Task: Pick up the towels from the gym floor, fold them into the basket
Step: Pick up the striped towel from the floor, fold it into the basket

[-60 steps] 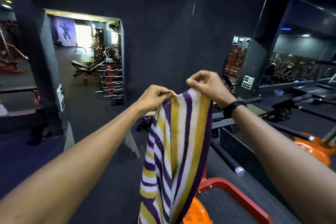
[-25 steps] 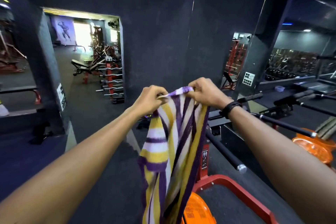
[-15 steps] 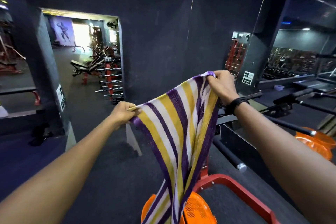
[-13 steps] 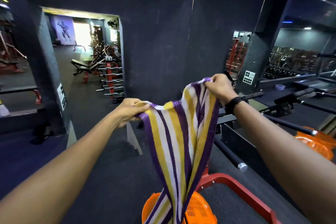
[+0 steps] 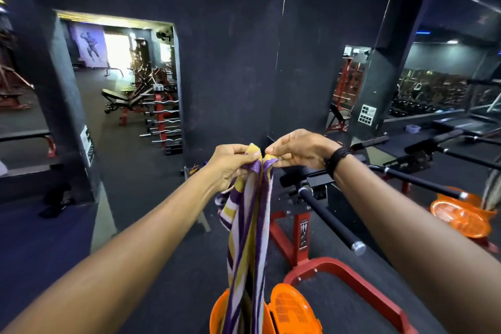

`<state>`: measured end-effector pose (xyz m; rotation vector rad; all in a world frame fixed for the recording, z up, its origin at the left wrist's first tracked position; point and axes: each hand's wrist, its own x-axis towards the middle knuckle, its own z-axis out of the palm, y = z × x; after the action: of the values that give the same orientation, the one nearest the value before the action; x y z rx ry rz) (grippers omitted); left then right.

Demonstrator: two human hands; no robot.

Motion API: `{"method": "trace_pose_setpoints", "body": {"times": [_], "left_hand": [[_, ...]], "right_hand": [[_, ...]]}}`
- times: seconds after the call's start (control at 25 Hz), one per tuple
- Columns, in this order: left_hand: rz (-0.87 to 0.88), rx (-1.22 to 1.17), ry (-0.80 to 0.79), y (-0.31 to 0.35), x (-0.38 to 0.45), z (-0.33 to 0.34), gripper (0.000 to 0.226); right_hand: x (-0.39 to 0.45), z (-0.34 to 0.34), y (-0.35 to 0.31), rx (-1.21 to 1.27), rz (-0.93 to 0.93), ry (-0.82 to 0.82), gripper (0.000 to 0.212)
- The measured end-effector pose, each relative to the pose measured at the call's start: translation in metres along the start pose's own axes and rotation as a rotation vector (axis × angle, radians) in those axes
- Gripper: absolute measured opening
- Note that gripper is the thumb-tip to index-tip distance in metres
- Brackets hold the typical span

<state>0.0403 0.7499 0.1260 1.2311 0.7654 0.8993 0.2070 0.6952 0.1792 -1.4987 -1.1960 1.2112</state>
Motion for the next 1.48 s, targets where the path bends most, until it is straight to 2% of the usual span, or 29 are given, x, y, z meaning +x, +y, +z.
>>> {"method": "trace_pose_setpoints", "body": {"times": [0.16, 0.28, 0.4, 0.52, 0.64, 0.72, 0.8, 0.92, 1.04, 1.16, 1.24, 1.28, 1.36, 1.48], "left_hand": [[0.050, -0.001, 0.009, 0.000, -0.002, 0.009, 0.020], [0.078, -0.014, 0.054, -0.001, -0.004, 0.010, 0.018], [0.090, -0.033, 0.033, -0.003, -0.006, 0.012, 0.013], [0.090, -0.037, 0.004, -0.005, -0.006, 0.014, 0.020], [0.107, -0.075, -0.053, -0.008, -0.007, 0.014, 0.028], [0.158, -0.044, -0.085, -0.011, -0.008, 0.015, 0.032], [0.215, 0.062, -0.038, -0.016, -0.006, 0.015, 0.032], [0.286, 0.250, 0.112, -0.017, 0.004, 0.009, 0.014], [0.343, 0.226, 0.056, 0.005, 0.009, 0.000, 0.019], [0.399, 0.130, 0.041, 0.041, 0.013, -0.012, 0.022], [0.444, 0.084, 0.128, 0.061, 0.019, -0.028, 0.023], [0.460, 0.073, 0.193, 0.069, 0.023, -0.039, 0.024], [0.464, 0.101, 0.326, 0.075, 0.030, -0.067, 0.024], [0.437, 0.304, 0.479, 0.057, 0.040, -0.103, 0.013]], "right_hand": [[-0.001, 0.001, 0.001, -0.001, 0.046, -0.011, 0.017], [-0.001, 0.002, 0.003, -0.037, 0.005, -0.029, 0.022], [-0.001, 0.004, 0.011, -0.107, -0.132, 0.045, 0.014], [0.002, 0.005, 0.016, -0.108, -0.213, 0.148, 0.020], [0.006, 0.003, 0.014, -0.145, -0.249, 0.184, 0.026], [0.008, 0.002, 0.015, -0.167, -0.252, 0.212, 0.020], [0.010, 0.004, 0.017, -0.180, -0.266, 0.216, 0.017], [0.010, 0.007, 0.020, -0.281, -0.314, 0.155, 0.024], [0.003, -0.004, 0.023, -0.589, -0.277, -0.063, 0.037], [-0.002, -0.013, 0.036, -0.931, -0.100, -0.237, 0.024], [0.001, -0.024, 0.053, -1.214, -0.017, -0.168, 0.024], [0.002, -0.034, 0.061, -1.267, -0.007, -0.094, 0.026], [0.001, -0.055, 0.065, -1.179, -0.060, 0.083, 0.030], [0.001, -0.081, 0.049, -0.909, -0.311, 0.380, 0.034]]}}
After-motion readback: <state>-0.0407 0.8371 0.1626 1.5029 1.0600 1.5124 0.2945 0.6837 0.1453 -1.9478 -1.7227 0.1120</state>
